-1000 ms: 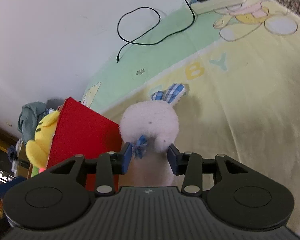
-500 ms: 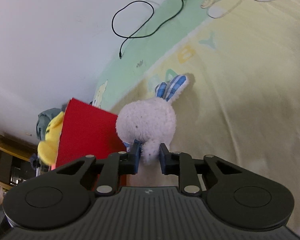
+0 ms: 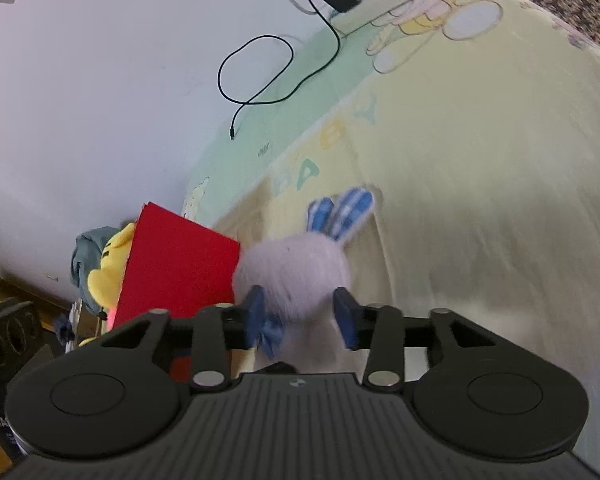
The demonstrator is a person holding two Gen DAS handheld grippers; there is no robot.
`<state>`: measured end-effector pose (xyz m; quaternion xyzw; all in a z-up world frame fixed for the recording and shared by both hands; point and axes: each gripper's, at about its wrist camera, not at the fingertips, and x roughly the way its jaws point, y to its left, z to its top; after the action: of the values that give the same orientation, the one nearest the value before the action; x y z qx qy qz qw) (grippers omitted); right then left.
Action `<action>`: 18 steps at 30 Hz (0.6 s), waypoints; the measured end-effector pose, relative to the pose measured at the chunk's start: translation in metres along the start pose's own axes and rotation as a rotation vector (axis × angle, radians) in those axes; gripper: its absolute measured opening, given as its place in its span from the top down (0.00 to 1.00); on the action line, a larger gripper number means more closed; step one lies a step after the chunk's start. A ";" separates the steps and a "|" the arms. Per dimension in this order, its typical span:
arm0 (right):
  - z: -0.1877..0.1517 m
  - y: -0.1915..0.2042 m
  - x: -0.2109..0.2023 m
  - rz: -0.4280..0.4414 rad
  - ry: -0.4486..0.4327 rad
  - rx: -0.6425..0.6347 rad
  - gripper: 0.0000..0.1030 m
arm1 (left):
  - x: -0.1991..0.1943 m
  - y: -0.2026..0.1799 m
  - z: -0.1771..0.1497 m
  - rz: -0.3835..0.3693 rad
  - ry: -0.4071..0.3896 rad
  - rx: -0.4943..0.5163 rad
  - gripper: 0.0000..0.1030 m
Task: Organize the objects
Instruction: 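Lift the second white bunny with the right gripper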
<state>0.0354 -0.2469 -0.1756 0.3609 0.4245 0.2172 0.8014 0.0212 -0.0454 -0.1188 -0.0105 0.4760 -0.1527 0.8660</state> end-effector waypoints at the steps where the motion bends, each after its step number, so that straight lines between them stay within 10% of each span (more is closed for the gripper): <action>1: 0.002 0.001 0.005 -0.007 0.004 -0.004 0.51 | 0.004 0.002 0.001 0.001 0.008 -0.009 0.23; 5: 0.007 0.003 0.023 0.008 0.035 -0.018 0.39 | 0.023 0.007 0.003 -0.007 0.050 -0.047 0.24; 18: -0.011 0.010 -0.011 0.084 0.043 -0.001 0.48 | -0.005 -0.012 -0.006 -0.076 0.021 -0.055 0.25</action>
<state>0.0199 -0.2435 -0.1668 0.3732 0.4262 0.2586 0.7824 0.0108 -0.0548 -0.1163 -0.0505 0.4884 -0.1724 0.8539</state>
